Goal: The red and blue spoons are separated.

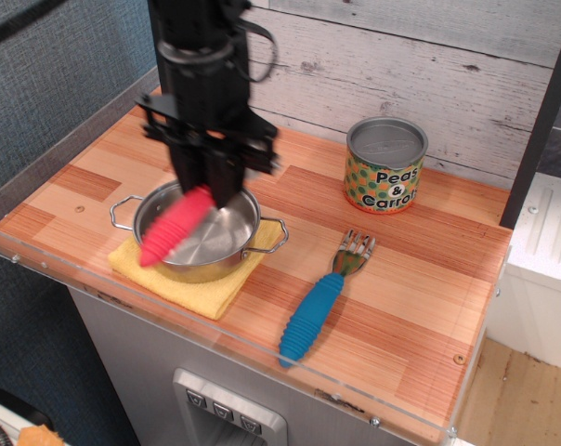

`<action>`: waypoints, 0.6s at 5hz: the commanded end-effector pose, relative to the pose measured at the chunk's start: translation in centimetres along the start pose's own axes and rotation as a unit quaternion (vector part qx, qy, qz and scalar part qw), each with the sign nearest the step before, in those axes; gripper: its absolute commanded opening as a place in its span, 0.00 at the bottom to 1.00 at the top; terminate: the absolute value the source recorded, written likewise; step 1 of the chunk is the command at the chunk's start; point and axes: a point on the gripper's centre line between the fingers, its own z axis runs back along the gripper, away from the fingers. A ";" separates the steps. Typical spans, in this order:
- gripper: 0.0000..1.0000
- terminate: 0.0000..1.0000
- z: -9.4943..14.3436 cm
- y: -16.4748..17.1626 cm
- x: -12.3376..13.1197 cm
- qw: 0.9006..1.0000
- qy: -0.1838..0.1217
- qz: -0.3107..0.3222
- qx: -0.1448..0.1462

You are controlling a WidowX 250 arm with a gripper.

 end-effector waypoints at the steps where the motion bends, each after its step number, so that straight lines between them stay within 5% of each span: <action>1: 0.00 0.00 0.1 5.8 0.4 0.999 0.015 -0.003 0.041; 3: 0.00 0.00 -0.9 9.3 1.2 0.997 -0.010 -0.019 0.068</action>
